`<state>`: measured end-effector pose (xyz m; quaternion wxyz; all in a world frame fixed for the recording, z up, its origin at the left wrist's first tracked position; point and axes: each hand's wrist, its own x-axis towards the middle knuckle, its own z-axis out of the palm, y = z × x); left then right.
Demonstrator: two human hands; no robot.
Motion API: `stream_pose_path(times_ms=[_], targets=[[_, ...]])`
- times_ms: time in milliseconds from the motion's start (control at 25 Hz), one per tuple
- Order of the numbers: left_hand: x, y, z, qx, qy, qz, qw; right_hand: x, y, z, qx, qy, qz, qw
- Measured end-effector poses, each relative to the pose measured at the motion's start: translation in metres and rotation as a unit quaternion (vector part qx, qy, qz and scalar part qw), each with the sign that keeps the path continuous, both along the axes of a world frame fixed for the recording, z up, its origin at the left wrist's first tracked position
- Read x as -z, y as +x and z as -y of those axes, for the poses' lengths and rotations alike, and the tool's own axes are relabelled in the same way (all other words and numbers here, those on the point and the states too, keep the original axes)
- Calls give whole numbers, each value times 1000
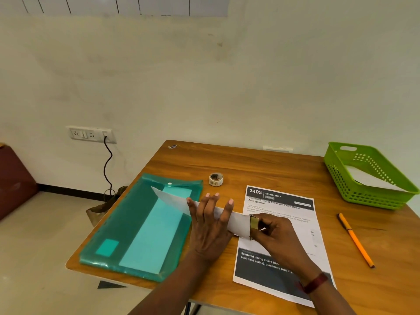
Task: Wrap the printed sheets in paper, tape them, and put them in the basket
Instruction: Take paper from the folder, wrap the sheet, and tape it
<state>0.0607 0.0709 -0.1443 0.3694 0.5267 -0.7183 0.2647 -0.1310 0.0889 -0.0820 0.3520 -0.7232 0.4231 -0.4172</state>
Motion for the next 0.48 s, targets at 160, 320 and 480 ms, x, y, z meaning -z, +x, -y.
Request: stream_pose_path(times_ms=[160, 320, 480], targets=[[-1, 1, 0, 7, 2, 5, 1000, 5, 5, 4, 46, -10, -9, 999], [-1, 0, -1, 3, 8, 24, 1000, 12, 3, 7, 107, -38, -10, 993], [-4, 0, -2, 4, 23, 29, 999, 12, 0, 9, 153, -64, -16, 986]])
